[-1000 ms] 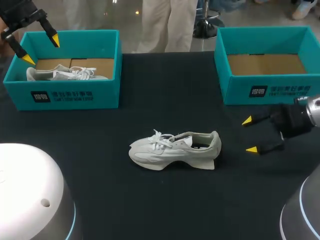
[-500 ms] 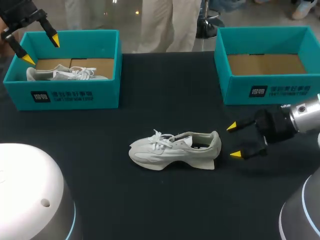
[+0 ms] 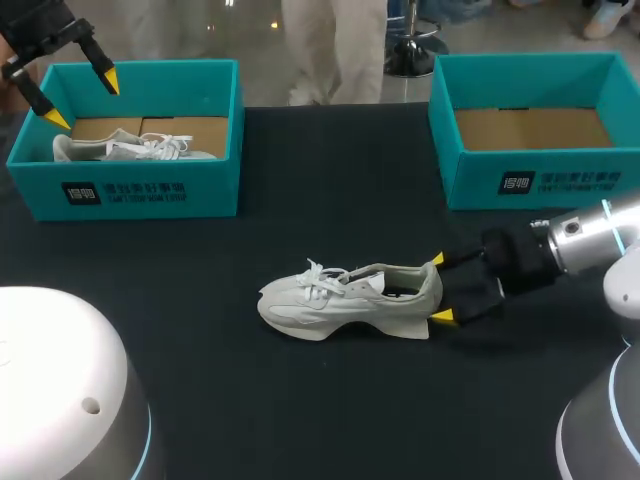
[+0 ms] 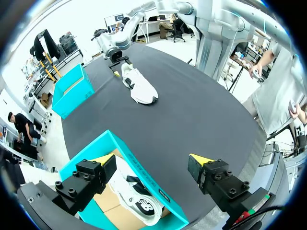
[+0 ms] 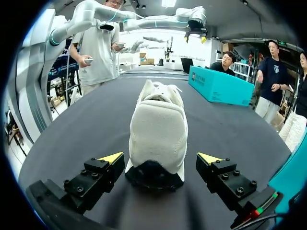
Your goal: Take the shoe out of the shoebox, open the shoe tongue, remove and reinsert the insole, then place the shoe into the shoebox
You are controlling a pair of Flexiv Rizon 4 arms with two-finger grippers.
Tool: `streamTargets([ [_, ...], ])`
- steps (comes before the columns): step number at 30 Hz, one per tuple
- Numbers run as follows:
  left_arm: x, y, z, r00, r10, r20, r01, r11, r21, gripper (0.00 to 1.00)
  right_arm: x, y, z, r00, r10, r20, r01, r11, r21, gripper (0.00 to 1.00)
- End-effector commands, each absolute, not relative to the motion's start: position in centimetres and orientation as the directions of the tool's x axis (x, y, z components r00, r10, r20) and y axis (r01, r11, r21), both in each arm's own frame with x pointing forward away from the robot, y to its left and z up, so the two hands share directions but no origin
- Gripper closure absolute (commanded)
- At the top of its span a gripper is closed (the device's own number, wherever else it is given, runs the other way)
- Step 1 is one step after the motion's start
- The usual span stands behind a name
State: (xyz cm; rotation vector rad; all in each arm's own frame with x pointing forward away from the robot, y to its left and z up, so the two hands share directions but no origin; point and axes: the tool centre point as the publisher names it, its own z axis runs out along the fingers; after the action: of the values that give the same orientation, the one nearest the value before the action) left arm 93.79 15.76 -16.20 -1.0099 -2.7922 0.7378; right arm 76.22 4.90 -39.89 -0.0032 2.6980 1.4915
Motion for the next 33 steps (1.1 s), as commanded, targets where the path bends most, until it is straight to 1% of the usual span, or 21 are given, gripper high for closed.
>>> streamTargets([
  [1,93.8,15.8,-16.2,-0.779,0.622,-0.085,0.583,0.666,-0.465,0.0,76.8,6.1,-40.6,-0.999,0.013,-0.046,-0.032,0.525,0.851,0.0],
  [14,93.8,15.8,-16.2,-0.779,0.622,-0.085,0.583,0.666,-0.465,0.0,76.5,7.4,-41.2,-0.999,0.022,-0.045,-0.028,0.5,0.866,0.0],
  [20,93.8,15.8,-16.2,-0.779,0.622,-0.085,0.583,0.666,-0.465,0.0,76.6,7.9,-41.7,-0.999,0.014,-0.044,-0.03,0.523,0.852,0.0],
  [33,93.8,15.8,-16.2,-0.779,0.622,-0.085,0.583,0.666,-0.465,0.0,76.7,8.5,-41.8,-0.999,0.011,-0.049,-0.035,0.523,0.851,0.0],
])
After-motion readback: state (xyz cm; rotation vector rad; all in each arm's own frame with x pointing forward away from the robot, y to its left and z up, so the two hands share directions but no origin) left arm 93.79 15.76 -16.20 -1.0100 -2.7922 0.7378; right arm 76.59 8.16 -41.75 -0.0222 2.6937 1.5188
